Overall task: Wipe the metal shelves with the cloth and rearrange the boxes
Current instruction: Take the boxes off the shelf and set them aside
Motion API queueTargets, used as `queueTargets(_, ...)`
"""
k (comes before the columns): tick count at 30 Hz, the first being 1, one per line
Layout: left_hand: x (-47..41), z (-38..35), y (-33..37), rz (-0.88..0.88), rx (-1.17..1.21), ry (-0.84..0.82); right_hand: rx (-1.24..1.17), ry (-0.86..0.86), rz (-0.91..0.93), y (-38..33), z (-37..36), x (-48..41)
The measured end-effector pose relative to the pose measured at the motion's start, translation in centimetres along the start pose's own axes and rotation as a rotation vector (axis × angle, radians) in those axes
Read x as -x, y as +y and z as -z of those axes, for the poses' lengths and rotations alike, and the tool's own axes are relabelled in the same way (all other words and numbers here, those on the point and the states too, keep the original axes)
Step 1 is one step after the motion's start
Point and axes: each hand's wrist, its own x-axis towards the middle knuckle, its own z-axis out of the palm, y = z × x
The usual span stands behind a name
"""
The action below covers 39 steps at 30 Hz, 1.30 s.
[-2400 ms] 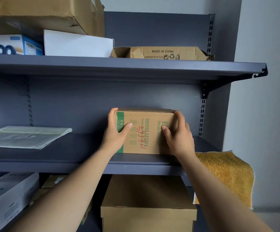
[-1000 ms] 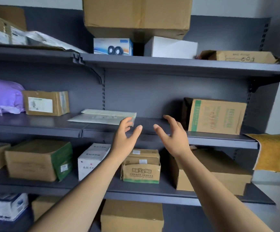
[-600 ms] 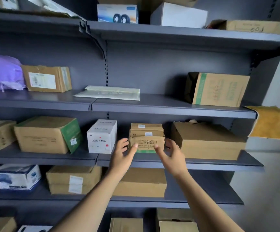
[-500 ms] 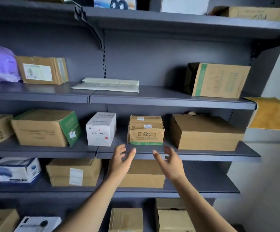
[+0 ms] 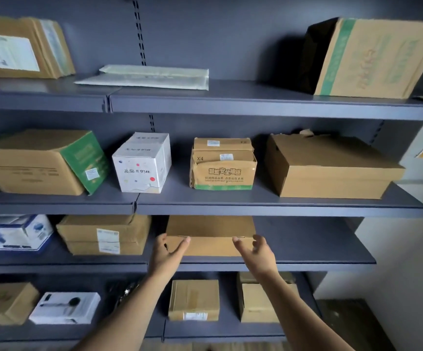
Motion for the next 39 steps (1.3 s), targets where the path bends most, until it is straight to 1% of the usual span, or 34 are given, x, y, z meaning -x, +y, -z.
queueTargets(4, -3.8, -1.9, -1.1, -0.003, -0.046, 0.032, 0.01, 0.02, 0.003, 1.9, -1.4, -3.9)
queueTargets(8, -7.8, -3.6, -2.6, 0.01, 0.012, 0.04, 0.014, 0.04, 0.025, 3.9, -2.3, -7.9)
queueTargets(10, -9.6, -4.0, -3.3, 0.03, -0.006, 0.042, 0.028, 0.044, 0.021, 4.9, -2.8, -9.8)
queueTargets(15, -12.1, -5.0, -4.7, 0.052, -0.074, 0.059, 0.008, 0.012, -0.008, 6.5, -3.8, -13.2)
queueTargets(21, -13.4, -5.7, -6.0, 0.053, -0.088, 0.044, -0.063, -0.02, 0.049, 7.6, -5.2, -15.4)
queueTargets(26, -14.0, -6.1, -6.8, 0.057, -0.033, 0.043, -0.104, -0.017, 0.088, 8.9, -5.4, -15.9)
queueTargets(31, -12.6, -5.9, -6.7, 0.051, -0.023, 0.072, -0.126, 0.011, 0.082, 8.7, -4.3, -14.7)
queueTargets(33, -11.6, -5.4, -6.0, 0.04, -0.009, 0.092, -0.14, 0.021, 0.059, 8.3, -3.6, -13.6)
queueTargets(36, -9.5, -4.3, -5.3, 0.033, 0.052, 0.058, -0.154, 0.05, 0.051, 8.0, -2.5, -11.1)
queueTargets(39, -7.0, -2.6, -5.3, 0.056, 0.082, 0.059, -0.188, 0.072, 0.025, 7.4, -1.6, -7.7)
